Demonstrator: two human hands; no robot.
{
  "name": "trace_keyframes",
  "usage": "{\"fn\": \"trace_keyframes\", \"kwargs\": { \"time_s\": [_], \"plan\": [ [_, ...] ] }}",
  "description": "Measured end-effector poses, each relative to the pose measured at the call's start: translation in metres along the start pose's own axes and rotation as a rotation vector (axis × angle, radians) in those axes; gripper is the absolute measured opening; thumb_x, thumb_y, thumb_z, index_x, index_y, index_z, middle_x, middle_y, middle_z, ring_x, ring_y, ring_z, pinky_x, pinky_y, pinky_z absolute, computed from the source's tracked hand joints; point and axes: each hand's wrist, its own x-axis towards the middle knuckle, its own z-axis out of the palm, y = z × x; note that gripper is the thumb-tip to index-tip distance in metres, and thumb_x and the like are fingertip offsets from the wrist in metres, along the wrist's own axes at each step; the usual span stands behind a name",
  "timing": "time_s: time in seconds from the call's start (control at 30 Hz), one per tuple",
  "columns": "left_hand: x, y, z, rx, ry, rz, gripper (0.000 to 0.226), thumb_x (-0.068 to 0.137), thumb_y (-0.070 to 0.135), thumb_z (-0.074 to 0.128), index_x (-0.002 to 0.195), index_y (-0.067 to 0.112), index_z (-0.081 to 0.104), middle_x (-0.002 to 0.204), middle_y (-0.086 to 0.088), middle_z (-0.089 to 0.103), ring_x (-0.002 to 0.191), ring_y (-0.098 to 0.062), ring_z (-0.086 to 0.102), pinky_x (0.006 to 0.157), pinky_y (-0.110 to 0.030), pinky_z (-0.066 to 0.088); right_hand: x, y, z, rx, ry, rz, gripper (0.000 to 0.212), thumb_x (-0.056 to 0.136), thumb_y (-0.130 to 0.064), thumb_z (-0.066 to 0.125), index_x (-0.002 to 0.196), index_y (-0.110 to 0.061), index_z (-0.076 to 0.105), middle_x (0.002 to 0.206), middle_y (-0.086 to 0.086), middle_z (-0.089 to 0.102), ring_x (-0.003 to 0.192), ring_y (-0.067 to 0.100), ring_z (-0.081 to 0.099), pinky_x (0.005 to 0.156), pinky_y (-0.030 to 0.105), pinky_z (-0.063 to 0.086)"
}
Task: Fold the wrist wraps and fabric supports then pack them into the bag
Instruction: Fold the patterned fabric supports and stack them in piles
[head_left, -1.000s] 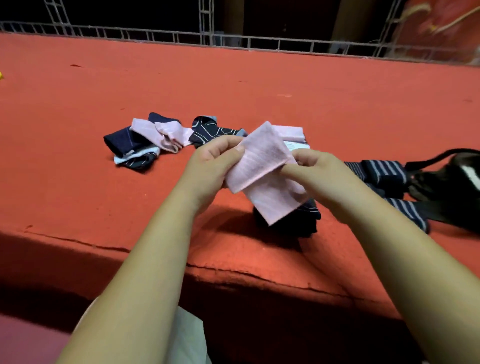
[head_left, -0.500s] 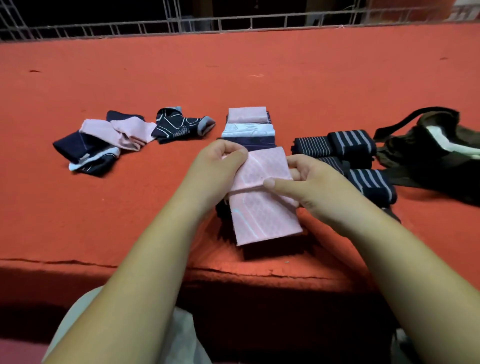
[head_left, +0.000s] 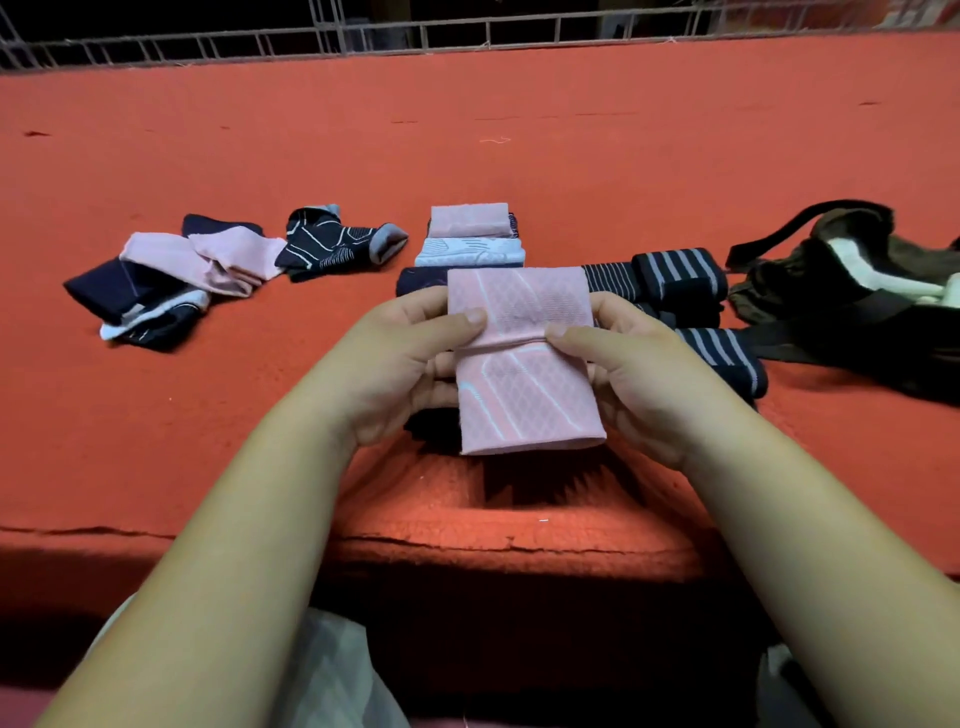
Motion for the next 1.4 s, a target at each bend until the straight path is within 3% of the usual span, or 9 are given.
{"fn": "trace_keyframes", "kwargs": {
  "time_s": [0.13,0.3,0.4,0.53,0.6,0.73,0.9,1.17,1.4],
  "plan": [
    [-0.001,-0.003,-0.002,0.116,0.080,0.071,0.026,0.106,0.012,0.063,0.131,0.016,0.069,0.098,0.005,0.074,0.068,-0.006,0.069,0.052,-0.022,0.057,0.001,-0.001,-0.003,-0.160,0.001,-0.009,0.025,0.105,-0.005,0.057,0.124,-0.017,0.067,0.102,0.007,0.077,0.076,0.018,0.075,0.062,0.029,0.058],
    [0.001,-0.003,-0.009,-0.003,0.064,0.097,0.036,0.104,-0.006,0.054,0.134,0.009,0.068,0.107,-0.013,0.074,0.089,-0.019,0.074,0.072,-0.028,0.061,0.007,0.003,-0.006,0.066,-0.092,0.076,0.046,0.106,0.003,0.041,0.138,-0.018,0.066,0.115,0.013,0.072,0.093,0.020,0.069,0.075,0.038,0.066],
    [-0.002,0.003,-0.010,-0.167,0.026,0.038,0.041,0.101,-0.014,0.035,0.129,-0.002,0.062,0.078,-0.005,0.070,0.059,-0.005,0.066,0.061,-0.017,0.055,0.008,0.001,-0.009,0.229,-0.134,0.138,0.047,0.103,0.002,0.035,0.138,-0.006,0.065,0.115,0.019,0.072,0.095,0.024,0.072,0.089,0.041,0.064],
    [0.002,0.007,-0.010,-0.300,0.028,-0.027,0.037,0.100,0.004,0.043,0.126,0.002,0.069,0.120,-0.023,0.075,0.108,-0.035,0.074,0.094,-0.043,0.063,0.007,-0.001,-0.009,0.299,-0.130,0.159,0.039,0.102,-0.019,0.040,0.116,0.002,0.069,0.109,0.025,0.070,0.085,0.028,0.071,0.080,0.042,0.064],
    [0.002,0.005,-0.008,-0.340,0.017,-0.063,0.038,0.104,0.016,0.055,0.137,0.000,0.064,0.128,-0.026,0.072,0.111,-0.036,0.075,0.097,-0.040,0.062,0.005,0.000,-0.004,0.208,-0.104,0.092,0.028,0.103,-0.022,0.050,0.109,-0.004,0.070,0.099,0.016,0.069,0.082,0.022,0.067,0.070,0.032,0.060],
    [-0.004,0.000,-0.006,-0.176,-0.075,-0.084,0.042,0.102,0.017,0.064,0.140,-0.001,0.064,0.132,-0.019,0.072,0.116,-0.032,0.071,0.090,-0.037,0.063,-0.001,0.001,0.006,0.035,-0.016,-0.066,0.026,0.099,0.015,0.051,0.107,-0.006,0.063,0.075,0.005,0.061,0.045,0.001,0.054,0.046,0.011,0.043],
    [-0.005,0.002,-0.011,0.028,0.008,-0.065,0.039,0.097,0.006,0.072,0.134,0.002,0.061,0.123,-0.014,0.076,0.099,-0.024,0.075,0.072,-0.038,0.064,0.001,0.010,0.008,-0.328,0.065,-0.216,0.022,0.088,0.003,0.072,0.092,-0.017,0.080,0.090,0.003,0.072,0.081,0.012,0.062,0.079,0.025,0.047],
    [0.000,0.000,-0.016,0.201,0.374,0.072,0.041,0.094,0.015,0.082,0.117,0.013,0.048,0.104,-0.020,0.072,0.071,-0.022,0.075,0.058,-0.035,0.063,0.012,0.019,0.016,-0.522,0.128,-0.313,0.016,0.098,-0.015,0.074,0.109,-0.023,0.083,0.064,-0.026,0.062,0.064,-0.006,0.056,0.067,0.009,0.041],
    [0.003,-0.007,-0.025,0.518,0.430,0.092,0.022,0.094,0.016,0.077,0.095,0.017,0.056,0.083,-0.009,0.068,0.056,-0.024,0.074,0.047,-0.030,0.051,0.024,0.036,0.023,-0.834,0.136,-0.445,0.019,0.099,-0.022,0.074,0.111,-0.034,0.083,0.117,-0.012,0.066,0.109,0.001,0.065,0.099,0.017,0.048]
  ]
}}
